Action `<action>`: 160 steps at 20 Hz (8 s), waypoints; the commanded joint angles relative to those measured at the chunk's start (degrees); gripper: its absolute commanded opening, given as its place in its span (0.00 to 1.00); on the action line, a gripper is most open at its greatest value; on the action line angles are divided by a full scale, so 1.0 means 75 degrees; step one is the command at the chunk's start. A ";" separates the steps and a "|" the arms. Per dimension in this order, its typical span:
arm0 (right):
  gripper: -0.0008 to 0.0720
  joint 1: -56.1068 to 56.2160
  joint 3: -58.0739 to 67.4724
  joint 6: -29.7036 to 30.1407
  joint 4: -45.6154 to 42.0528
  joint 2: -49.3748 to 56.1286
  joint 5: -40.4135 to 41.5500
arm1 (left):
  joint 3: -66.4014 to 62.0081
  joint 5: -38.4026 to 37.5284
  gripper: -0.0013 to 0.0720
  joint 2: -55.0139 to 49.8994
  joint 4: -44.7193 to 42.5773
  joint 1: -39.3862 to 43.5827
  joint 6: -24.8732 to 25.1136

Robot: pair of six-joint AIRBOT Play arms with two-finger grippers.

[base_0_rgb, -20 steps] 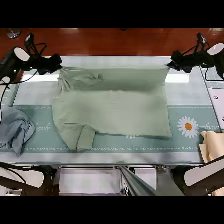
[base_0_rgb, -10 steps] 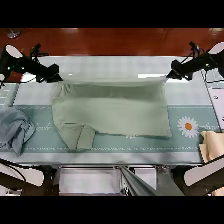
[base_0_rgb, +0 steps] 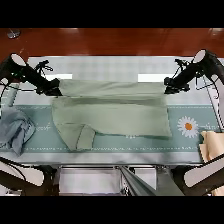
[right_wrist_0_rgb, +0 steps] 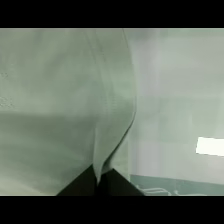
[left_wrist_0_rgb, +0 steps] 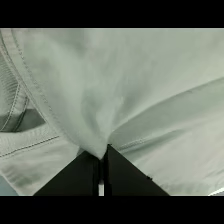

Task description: Fold the shirts.

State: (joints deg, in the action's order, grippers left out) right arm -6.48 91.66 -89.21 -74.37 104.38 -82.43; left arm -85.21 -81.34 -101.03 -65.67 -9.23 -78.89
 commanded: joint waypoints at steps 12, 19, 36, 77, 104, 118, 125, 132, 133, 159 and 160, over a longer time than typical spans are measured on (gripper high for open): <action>0.86 -0.1070 -0.3281 0.0000 0.0286 -0.3319 0.1463 | 0.3829 0.0085 0.98 0.2882 -0.0886 -0.1317 -0.0379; 0.86 -0.1256 -0.6598 0.0595 0.1405 -0.6059 0.2669 | 0.7927 0.1399 0.98 0.5549 0.1236 -0.3104 0.0256; 0.86 -0.2836 -0.7070 -0.0219 0.0175 -0.6091 0.1309 | 0.8507 0.2320 0.06 0.5630 0.2608 -0.1486 0.1463; 0.07 -0.0921 -0.2101 0.1177 0.3958 -0.0918 0.2821 | 0.0889 0.2760 0.06 0.0195 0.3182 -0.0379 0.0332; 0.86 -0.1906 -0.2326 0.1072 0.3847 -0.0358 0.1818 | 0.5141 0.2719 0.97 0.5149 0.4141 -0.0146 0.1180; 0.07 -0.1125 -0.1877 0.1236 0.2267 -0.2057 0.0516 | 0.4590 0.3981 0.06 0.4459 0.4578 0.1999 0.1722; 0.07 -0.1174 -0.4485 0.0909 0.1443 -0.6857 0.0842 | 0.3529 0.5505 0.05 0.3040 0.3809 0.4672 0.1358; 0.07 -0.1151 -0.4724 0.0373 0.1451 -0.8169 0.0221 | 0.0064 0.4639 0.05 -0.0245 0.3290 0.6749 0.0093; 0.07 -0.1151 -0.4724 0.0373 0.1448 -0.8160 0.0192 | -0.0361 0.4535 0.05 -0.0600 0.3060 0.7032 -0.0233; 0.07 0.3882 -0.0533 -0.0694 0.2465 -0.2226 0.2605 | 0.1285 0.1862 0.06 0.4500 0.2127 -0.0522 0.0274; 0.07 0.4068 -0.0128 -0.0705 0.2681 -0.1719 0.2719 | 0.2028 0.2090 0.06 0.5077 0.2127 -0.0650 0.0455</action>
State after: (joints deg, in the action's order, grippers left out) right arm 19.03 81.93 -93.23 -57.41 81.01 -64.20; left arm -82.30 -70.17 -74.59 -49.04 -6.87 -78.61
